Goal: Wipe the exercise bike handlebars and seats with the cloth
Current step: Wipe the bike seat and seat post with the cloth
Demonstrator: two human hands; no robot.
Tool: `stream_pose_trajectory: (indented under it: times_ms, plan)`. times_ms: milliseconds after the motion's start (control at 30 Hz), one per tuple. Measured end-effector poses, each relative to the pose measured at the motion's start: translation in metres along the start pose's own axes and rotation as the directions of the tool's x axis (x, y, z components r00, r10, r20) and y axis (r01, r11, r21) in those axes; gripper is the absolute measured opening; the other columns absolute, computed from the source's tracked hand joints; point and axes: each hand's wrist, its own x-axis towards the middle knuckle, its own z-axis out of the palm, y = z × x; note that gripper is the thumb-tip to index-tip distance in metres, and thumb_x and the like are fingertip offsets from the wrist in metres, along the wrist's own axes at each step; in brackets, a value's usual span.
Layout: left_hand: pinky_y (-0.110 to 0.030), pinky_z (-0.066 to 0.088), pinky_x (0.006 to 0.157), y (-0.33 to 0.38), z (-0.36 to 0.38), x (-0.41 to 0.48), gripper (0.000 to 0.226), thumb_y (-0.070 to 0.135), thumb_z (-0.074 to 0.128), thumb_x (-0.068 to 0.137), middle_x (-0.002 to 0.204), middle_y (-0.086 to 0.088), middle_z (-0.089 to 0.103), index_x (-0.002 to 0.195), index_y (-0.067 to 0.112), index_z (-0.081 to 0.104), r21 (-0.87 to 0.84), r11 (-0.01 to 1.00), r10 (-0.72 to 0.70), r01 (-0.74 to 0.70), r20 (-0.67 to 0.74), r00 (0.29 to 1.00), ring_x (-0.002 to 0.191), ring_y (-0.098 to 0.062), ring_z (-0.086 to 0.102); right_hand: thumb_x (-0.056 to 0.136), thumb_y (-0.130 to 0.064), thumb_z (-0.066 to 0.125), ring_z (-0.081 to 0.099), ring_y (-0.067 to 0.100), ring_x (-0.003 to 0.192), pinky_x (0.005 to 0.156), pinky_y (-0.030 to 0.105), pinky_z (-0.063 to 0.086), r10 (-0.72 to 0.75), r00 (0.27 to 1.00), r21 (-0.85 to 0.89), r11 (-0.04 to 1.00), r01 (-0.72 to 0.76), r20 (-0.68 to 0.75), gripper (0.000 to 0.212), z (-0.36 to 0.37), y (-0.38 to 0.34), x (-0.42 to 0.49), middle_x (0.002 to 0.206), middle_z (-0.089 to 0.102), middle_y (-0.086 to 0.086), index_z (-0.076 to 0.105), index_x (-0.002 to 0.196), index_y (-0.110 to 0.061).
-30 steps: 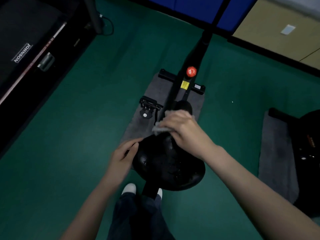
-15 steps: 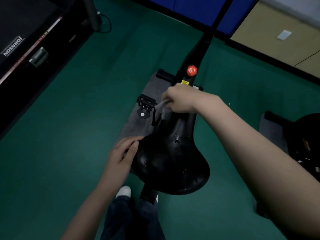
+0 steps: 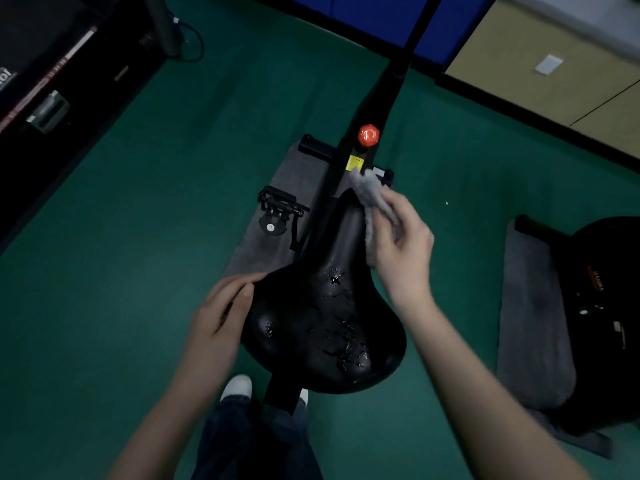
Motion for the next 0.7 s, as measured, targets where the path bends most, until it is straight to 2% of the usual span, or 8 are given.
stream_pose_trajectory:
  times_ms: [100,167,267,333,467,600,633,700]
  plan:
    - [-0.008,0.04,0.091,-0.002,0.0,-0.001,0.024,0.03,0.046,0.097,0.11,0.012,0.066,0.107,0.03,0.068,0.012,1.0,-0.002,0.002,-0.001,1.0,0.111,-0.004,0.057,0.09,-0.004,0.057,0.06,0.007,0.111,0.097,0.018,0.045,0.054,0.996,0.07,0.996,-0.049,-0.067,0.029,-0.001,0.003,-0.022,0.114,0.065,-0.002,0.065,0.115,-0.014]
    - [-0.008,0.04,0.092,-0.002,0.001,0.0,0.026,0.033,0.045,0.094,0.11,0.011,0.066,0.107,0.03,0.068,0.015,1.0,-0.003,0.003,-0.016,1.0,0.111,-0.004,0.057,0.091,-0.003,0.056,0.061,0.002,0.103,0.093,0.016,0.046,0.098,0.993,0.091,0.992,-0.091,-0.069,0.026,-0.001,0.004,-0.012,0.108,0.067,-0.003,0.066,0.114,-0.011]
    - [-0.009,0.039,0.093,-0.001,0.002,-0.001,0.027,0.032,0.044,0.094,0.11,0.011,0.065,0.107,0.03,0.068,0.026,1.0,0.009,-0.008,-0.03,1.0,0.111,-0.003,0.057,0.094,-0.003,0.051,0.058,0.01,0.089,0.087,0.034,0.049,0.271,0.962,0.168,0.95,-0.262,-0.036,0.018,0.004,0.005,0.013,0.093,0.068,0.009,0.066,0.103,-0.004]
    - [-0.011,0.039,0.095,-0.001,0.003,-0.002,0.026,0.03,0.044,0.096,0.111,0.01,0.065,0.108,0.03,0.068,0.031,1.0,0.002,-0.001,-0.039,0.999,0.112,-0.004,0.057,0.095,-0.004,0.05,0.056,0.017,0.086,0.086,0.042,0.049,0.315,0.949,0.142,0.94,-0.31,-0.012,0.016,0.003,0.011,0.012,0.091,0.066,0.018,0.066,0.099,-0.003]
    - [-0.014,0.04,0.096,-0.001,0.006,-0.004,0.027,0.026,0.043,0.098,0.111,0.01,0.066,0.109,0.027,0.067,0.04,0.999,0.002,0.0,-0.062,0.998,0.112,-0.006,0.057,0.093,-0.004,0.053,0.05,0.014,0.073,0.072,0.04,0.048,0.327,0.944,0.024,0.944,-0.329,0.05,0.013,-0.014,0.019,-0.029,0.077,0.06,0.021,0.063,0.084,-0.004]
    - [-0.014,0.04,0.097,0.001,0.007,-0.006,0.025,0.022,0.045,0.099,0.111,0.009,0.066,0.11,0.026,0.067,0.043,0.999,-0.004,0.008,-0.074,0.997,0.112,-0.005,0.057,0.09,0.002,0.058,0.051,0.0,0.075,0.07,0.012,0.044,0.159,0.987,-0.108,0.982,-0.156,0.016,0.015,-0.022,0.004,-0.057,0.081,0.067,0.007,0.07,0.096,-0.004]
    - [-0.014,0.041,0.096,0.003,0.007,-0.006,0.026,0.021,0.045,0.099,0.111,0.009,0.067,0.109,0.026,0.068,0.038,0.999,-0.008,0.01,-0.074,0.997,0.112,-0.005,0.058,0.088,0.007,0.058,0.057,0.001,0.085,0.079,0.011,0.047,0.087,0.996,-0.16,0.984,-0.082,0.024,0.022,-0.022,-0.002,-0.064,0.092,0.07,0.005,0.07,0.104,-0.001]
    - [-0.011,0.042,0.093,0.007,0.006,-0.006,0.025,0.023,0.047,0.096,0.111,0.008,0.068,0.108,0.026,0.068,0.019,1.0,-0.017,0.018,-0.066,0.998,0.111,-0.004,0.058,0.081,0.018,0.057,0.059,0.013,0.112,0.102,0.026,0.044,-0.054,0.994,-0.217,0.973,0.074,0.095,0.039,-0.024,-0.009,-0.082,0.116,0.066,0.009,0.068,0.113,0.0]
